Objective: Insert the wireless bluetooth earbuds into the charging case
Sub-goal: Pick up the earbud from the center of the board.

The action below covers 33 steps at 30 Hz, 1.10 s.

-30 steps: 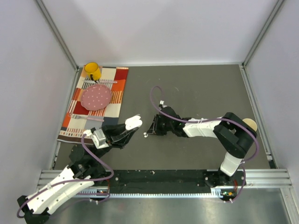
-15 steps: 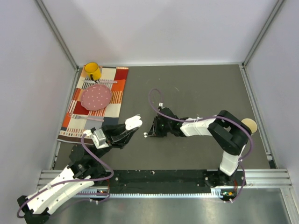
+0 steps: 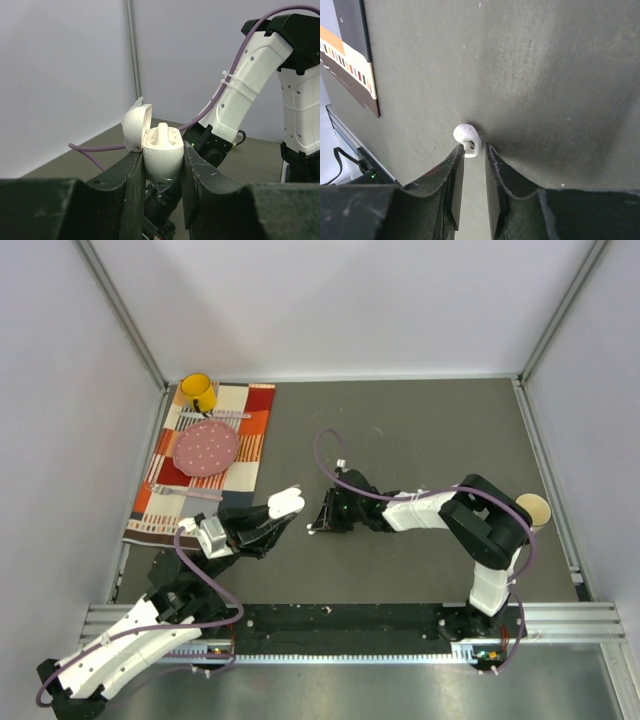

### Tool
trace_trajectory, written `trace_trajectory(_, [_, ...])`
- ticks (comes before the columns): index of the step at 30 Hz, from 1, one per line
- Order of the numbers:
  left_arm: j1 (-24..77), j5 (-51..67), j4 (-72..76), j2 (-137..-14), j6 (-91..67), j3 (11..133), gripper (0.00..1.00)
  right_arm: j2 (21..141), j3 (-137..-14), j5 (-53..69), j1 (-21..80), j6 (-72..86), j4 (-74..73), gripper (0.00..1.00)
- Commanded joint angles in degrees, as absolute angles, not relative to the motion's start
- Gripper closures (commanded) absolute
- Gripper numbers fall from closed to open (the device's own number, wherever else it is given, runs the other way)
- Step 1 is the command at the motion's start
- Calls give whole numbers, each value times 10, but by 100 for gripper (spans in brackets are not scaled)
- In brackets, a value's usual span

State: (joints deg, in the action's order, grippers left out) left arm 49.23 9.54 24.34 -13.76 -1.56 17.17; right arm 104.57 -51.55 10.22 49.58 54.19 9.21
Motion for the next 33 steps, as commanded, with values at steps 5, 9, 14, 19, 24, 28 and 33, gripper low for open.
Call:
trace_trajectory(5, [493, 93, 265, -142, -21, 171, 100, 1064, -534, 99, 493, 541, 99, 77])
trace_trajectory(9, [494, 95, 265, -142, -20, 171, 100, 1064, -534, 103, 492, 539, 107, 78])
trace_trajectory(14, [493, 95, 265, -142, -22, 171, 100, 1067, -533, 109, 492, 540, 121, 80])
trace_trajectory(19, [493, 94, 264, -142, -21, 171, 100, 1069, -532, 116, 492, 538, 137, 82])
trace_trajectory(24, [494, 93, 263, -142, -21, 171, 100, 1071, -531, 121, 492, 539, 152, 85])
trace_trajectory(28, [494, 94, 261, -142, -23, 171, 100, 1073, -528, 132, 492, 537, 170, 91])
trace_trajectory(33, [493, 94, 259, -140, -23, 172, 100, 1067, -524, 142, 492, 535, 185, 100])
